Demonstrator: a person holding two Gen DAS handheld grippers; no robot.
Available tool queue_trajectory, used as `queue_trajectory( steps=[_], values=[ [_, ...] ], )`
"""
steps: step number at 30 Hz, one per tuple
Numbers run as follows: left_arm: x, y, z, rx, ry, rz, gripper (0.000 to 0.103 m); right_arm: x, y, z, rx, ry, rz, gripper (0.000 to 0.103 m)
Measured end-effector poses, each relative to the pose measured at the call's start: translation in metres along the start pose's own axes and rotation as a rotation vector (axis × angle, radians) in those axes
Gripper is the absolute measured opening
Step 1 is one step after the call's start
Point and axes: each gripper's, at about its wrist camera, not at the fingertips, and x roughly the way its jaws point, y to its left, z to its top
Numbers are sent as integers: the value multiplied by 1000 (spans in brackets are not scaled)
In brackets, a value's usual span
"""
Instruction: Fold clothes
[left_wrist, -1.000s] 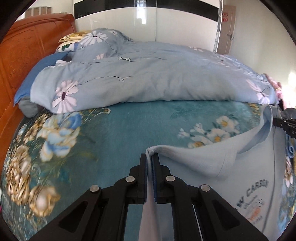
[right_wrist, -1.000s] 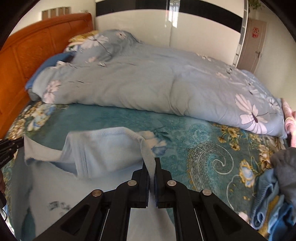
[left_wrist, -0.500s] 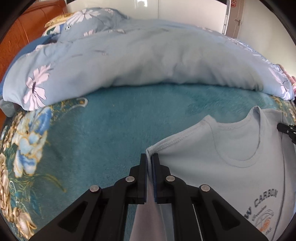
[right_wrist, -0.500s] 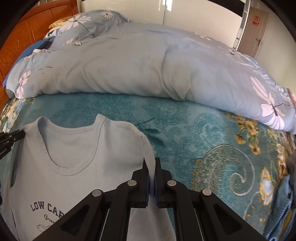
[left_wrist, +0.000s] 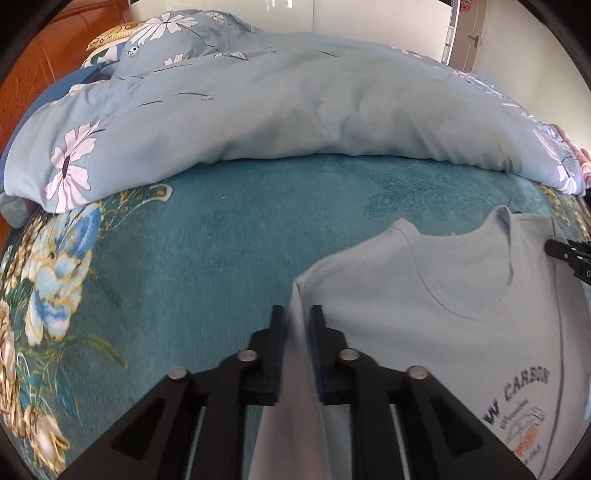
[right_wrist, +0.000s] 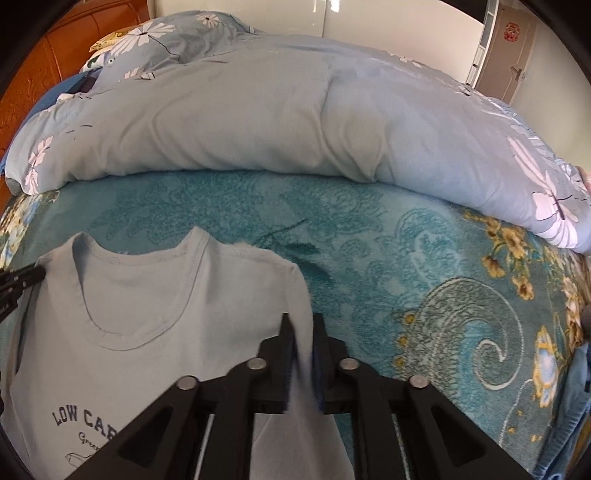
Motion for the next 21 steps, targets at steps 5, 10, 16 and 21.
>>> queue_trajectory(
  steps=[5,10,16,21],
  values=[
    [-34,-8,-19,3,-44,29,45,-29,-3,-6,3,-18,-5,46],
    [-76,-9,-57,-22,-94,40,56,-71,-5,-40,-2,-48,39,51],
    [-118,-18,-140,-66,-126,56,63,-109,7,-119,-35,-27,97,52],
    [-141,-11,-198,-139,-111,39,63,-136,32,-180,-52,-4,167,52]
  ],
)
